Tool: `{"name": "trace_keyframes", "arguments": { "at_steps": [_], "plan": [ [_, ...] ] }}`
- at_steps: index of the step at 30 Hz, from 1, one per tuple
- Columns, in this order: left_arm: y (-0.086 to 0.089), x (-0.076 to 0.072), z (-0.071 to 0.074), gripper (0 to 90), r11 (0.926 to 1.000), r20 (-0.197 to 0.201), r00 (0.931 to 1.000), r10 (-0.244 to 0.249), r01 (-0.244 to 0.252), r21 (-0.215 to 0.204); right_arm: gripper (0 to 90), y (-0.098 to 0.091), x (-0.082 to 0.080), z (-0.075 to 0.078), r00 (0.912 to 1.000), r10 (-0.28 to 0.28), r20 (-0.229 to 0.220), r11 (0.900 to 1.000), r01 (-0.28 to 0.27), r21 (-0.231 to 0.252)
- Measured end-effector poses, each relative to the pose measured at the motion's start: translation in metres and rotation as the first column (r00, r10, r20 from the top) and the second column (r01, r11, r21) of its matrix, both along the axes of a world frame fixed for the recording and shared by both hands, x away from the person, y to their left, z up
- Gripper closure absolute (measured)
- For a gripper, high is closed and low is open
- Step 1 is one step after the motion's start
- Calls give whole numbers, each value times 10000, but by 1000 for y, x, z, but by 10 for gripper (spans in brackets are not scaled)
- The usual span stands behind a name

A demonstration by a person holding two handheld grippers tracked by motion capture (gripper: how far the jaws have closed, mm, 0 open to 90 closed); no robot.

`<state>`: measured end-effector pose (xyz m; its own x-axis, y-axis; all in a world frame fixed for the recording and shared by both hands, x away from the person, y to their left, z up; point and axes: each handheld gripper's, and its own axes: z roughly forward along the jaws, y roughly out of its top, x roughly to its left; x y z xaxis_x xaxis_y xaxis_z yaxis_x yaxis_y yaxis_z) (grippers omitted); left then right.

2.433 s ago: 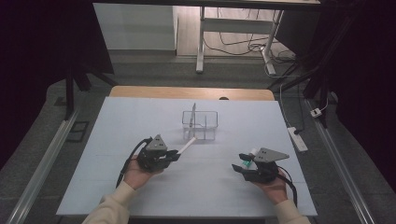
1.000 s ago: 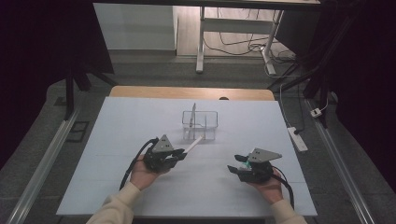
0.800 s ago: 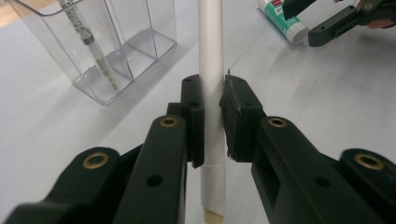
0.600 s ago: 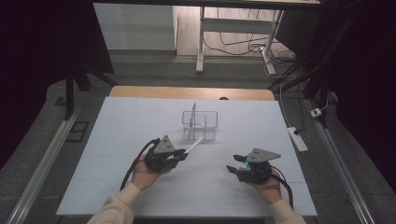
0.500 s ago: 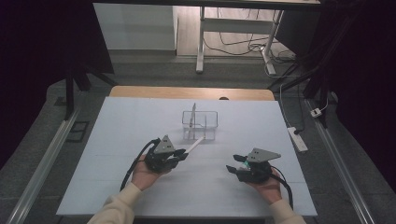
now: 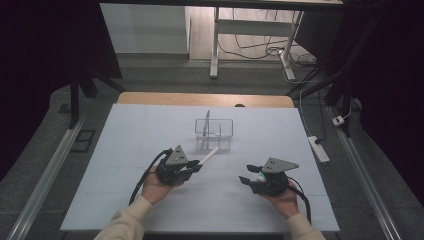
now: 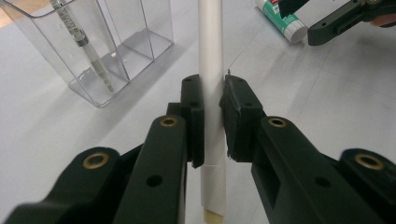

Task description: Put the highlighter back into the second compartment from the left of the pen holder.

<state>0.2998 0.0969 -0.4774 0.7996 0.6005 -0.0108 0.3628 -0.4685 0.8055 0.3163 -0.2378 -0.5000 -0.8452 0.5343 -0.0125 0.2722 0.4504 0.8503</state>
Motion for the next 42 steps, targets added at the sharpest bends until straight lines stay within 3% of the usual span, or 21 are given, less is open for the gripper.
{"name": "trace_keyframes", "arguments": {
  "at_steps": [42],
  "plan": [
    [-1,-1,-1,789,10000,162,9999,29,-30,67,458,26,6,5,9998,130,129,9995,-134,282]
  ]
}}
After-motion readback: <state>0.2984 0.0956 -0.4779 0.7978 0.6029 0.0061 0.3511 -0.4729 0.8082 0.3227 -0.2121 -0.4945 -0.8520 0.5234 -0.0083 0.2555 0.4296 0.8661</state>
